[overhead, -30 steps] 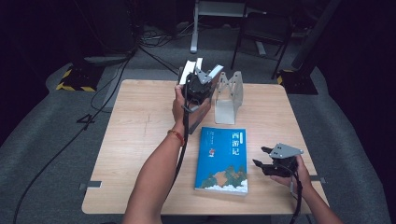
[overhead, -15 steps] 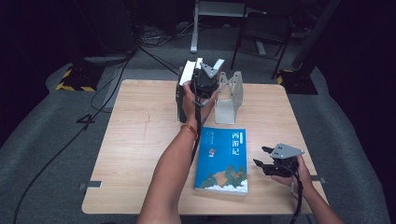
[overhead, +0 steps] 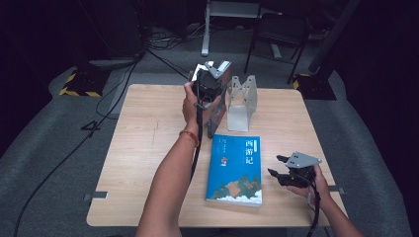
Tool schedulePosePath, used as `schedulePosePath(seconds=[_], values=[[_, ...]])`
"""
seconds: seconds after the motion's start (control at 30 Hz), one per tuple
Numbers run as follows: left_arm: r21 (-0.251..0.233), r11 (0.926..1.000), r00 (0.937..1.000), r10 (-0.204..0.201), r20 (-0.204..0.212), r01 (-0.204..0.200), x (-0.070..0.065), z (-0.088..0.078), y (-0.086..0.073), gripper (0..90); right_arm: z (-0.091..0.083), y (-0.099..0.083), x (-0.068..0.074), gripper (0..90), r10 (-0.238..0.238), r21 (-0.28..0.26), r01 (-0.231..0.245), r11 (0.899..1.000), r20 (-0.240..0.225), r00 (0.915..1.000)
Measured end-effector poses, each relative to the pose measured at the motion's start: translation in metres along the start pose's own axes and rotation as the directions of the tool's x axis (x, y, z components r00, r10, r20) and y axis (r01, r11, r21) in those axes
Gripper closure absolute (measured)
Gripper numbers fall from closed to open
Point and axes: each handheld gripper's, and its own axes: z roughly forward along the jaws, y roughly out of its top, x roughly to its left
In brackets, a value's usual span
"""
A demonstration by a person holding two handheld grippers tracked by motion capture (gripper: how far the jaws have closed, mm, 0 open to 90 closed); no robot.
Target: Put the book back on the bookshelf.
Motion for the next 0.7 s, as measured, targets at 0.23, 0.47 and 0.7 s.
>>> schedulePosePath(seconds=[0.23,0.47,0.7], values=[[-0.003,0.9993,0.9992,0.037,-0.017,-0.037,0.003,-0.013,-0.003,55.0,0.001,0.000,0.000,40.7,0.000,0.005,0.000,1.000,0.003,1.0000],[-0.010,0.9994,0.9995,0.033,-0.002,-0.033,0.009,-0.025,-0.009,48.5,0.001,0.001,0.000,40.3,-0.001,0.007,0.001,1.000,0.003,1.0000],[-0.018,0.9989,0.9983,0.045,0.036,-0.044,0.011,-0.041,-0.014,43.3,0.001,0.001,0.000,40.3,0.004,0.007,-0.004,1.000,0.004,1.0000]])
